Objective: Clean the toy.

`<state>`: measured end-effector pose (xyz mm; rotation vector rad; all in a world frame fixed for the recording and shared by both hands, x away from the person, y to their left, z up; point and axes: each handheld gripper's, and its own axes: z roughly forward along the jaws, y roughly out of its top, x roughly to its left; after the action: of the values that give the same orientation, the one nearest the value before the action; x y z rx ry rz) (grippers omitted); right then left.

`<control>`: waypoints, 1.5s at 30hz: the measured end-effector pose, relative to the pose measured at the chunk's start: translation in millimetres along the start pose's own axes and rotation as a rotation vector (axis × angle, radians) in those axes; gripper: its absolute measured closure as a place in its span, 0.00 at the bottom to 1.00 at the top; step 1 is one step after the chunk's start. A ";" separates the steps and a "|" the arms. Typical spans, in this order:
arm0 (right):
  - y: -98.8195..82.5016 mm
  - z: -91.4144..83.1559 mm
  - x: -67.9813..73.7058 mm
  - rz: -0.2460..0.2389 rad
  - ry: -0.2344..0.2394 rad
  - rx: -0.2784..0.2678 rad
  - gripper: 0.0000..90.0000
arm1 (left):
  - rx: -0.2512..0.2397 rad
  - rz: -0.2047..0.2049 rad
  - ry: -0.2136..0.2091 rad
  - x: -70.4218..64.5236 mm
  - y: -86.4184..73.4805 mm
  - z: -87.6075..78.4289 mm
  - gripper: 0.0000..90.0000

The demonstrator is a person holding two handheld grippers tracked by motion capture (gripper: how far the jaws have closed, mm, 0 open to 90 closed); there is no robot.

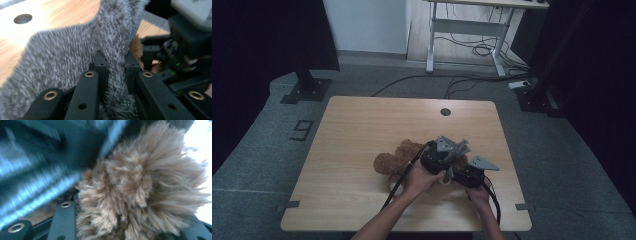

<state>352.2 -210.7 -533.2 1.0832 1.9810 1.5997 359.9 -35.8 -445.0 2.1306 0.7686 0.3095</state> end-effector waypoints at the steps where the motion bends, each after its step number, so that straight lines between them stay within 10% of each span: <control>1: -0.3 0.1 -0.4 -0.001 -0.002 0.003 0.55 | -0.003 0.003 0.004 -0.2 -2.0 0.5 0.86; 30: -0.4 1.2 -0.9 -0.002 0.004 -0.004 0.54 | -0.065 -0.139 0.174 72.3 -86.4 -83.1 0.87; 37: -0.4 1.5 -1.5 0.006 0.007 -0.005 0.54 | -0.047 -0.240 0.219 102.7 -111.7 -100.1 0.86; 45: 0.2 1.8 -2.7 0.014 0.003 -0.003 0.54 | -0.077 -0.182 0.213 87.5 -74.4 -106.8 0.86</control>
<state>355.2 -211.6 -534.0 1.0970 1.9759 1.6118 348.0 120.5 -440.1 1.9593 1.0493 0.4662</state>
